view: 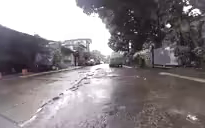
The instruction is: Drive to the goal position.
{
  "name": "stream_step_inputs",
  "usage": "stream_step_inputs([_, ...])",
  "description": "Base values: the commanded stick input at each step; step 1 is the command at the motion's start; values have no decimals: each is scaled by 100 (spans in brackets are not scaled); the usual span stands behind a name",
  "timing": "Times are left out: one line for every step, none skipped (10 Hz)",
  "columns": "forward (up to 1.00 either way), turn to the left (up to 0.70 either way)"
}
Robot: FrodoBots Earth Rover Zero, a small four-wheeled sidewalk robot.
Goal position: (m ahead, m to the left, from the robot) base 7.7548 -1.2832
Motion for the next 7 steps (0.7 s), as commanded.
stream_step_inputs([100,0])
stream_step_inputs([100,0])
stream_step_inputs([100,0])
stream_step_inputs([100,0])
stream_step_inputs([100,0])
stream_step_inputs([100,0])
stream_step_inputs([100,0])
